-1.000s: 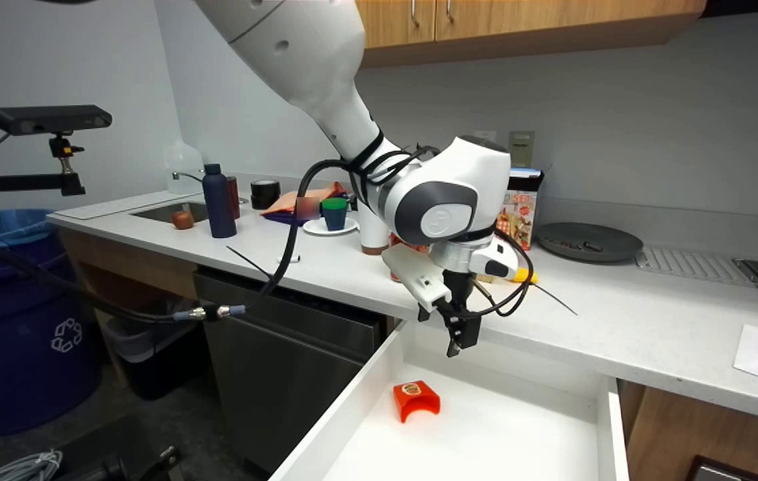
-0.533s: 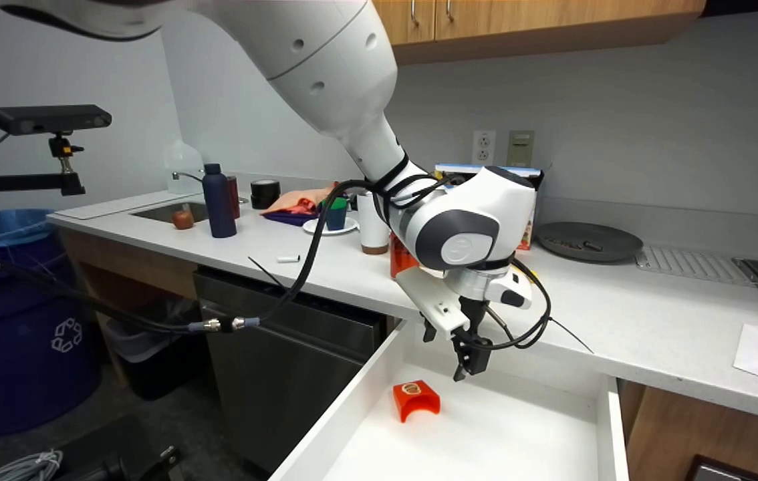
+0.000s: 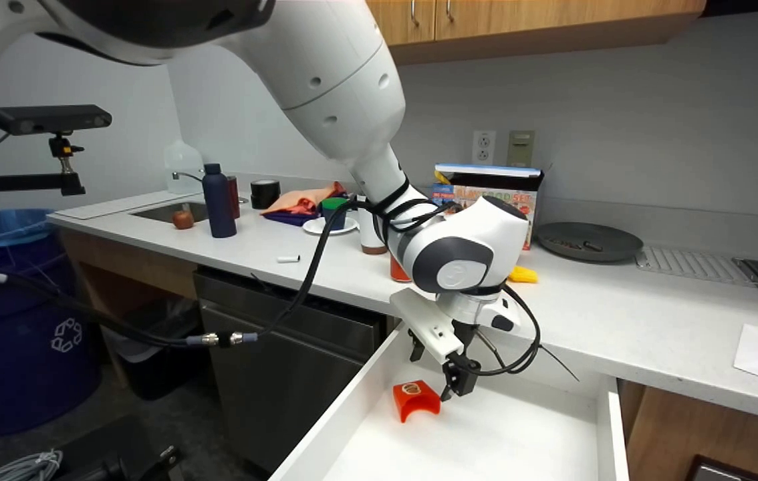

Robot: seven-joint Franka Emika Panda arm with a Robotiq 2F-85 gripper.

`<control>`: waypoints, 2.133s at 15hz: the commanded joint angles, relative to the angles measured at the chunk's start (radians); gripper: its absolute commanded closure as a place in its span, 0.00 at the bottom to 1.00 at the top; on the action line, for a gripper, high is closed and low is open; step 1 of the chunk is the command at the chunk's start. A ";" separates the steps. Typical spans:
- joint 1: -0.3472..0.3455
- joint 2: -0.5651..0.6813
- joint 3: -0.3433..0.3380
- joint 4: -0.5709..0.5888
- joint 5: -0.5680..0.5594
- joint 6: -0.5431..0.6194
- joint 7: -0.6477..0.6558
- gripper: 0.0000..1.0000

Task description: Open the drawer, remove all the objects and put them in the box, and then close the drawer

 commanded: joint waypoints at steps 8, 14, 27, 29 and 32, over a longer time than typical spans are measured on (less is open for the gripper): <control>-0.018 0.055 0.058 0.011 0.018 -0.001 -0.098 0.00; -0.030 0.097 0.093 0.064 0.032 -0.022 -0.128 0.15; -0.034 0.055 0.067 0.046 0.006 -0.023 -0.097 0.99; -0.019 0.012 0.039 0.000 -0.022 -0.025 -0.077 1.00; -0.011 -0.048 0.003 -0.084 -0.052 -0.016 -0.057 0.99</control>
